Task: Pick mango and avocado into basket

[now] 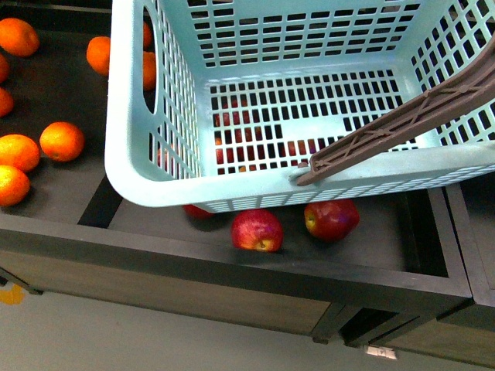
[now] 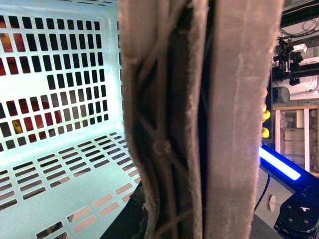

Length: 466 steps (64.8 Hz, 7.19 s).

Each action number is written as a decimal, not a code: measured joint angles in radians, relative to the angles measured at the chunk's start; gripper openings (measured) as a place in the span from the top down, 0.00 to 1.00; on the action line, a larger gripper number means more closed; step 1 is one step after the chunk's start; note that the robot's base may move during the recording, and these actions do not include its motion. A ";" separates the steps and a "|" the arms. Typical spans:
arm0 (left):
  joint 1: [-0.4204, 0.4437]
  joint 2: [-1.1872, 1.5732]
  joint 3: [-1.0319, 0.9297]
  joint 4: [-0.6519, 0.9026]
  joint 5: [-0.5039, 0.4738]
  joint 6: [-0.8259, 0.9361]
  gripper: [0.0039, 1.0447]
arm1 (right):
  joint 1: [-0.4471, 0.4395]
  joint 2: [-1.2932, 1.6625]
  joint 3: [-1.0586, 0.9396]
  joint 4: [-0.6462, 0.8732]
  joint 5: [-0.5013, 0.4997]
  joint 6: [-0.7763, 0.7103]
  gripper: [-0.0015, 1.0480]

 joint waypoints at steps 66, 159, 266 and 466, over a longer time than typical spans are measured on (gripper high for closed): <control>0.000 0.000 0.000 0.000 0.000 0.000 0.85 | 0.133 -1.329 -1.127 0.403 -0.558 0.223 0.42; 0.000 0.006 0.000 -0.001 -0.009 0.002 0.85 | 0.684 -1.481 -1.261 0.639 0.049 0.652 0.08; 0.000 0.006 0.000 -0.001 -0.005 0.005 0.85 | 0.797 -2.222 -1.945 0.827 0.165 0.463 0.33; 0.002 0.006 0.001 -0.001 -0.005 0.009 0.85 | 0.800 -2.225 -1.946 0.823 0.164 0.463 0.08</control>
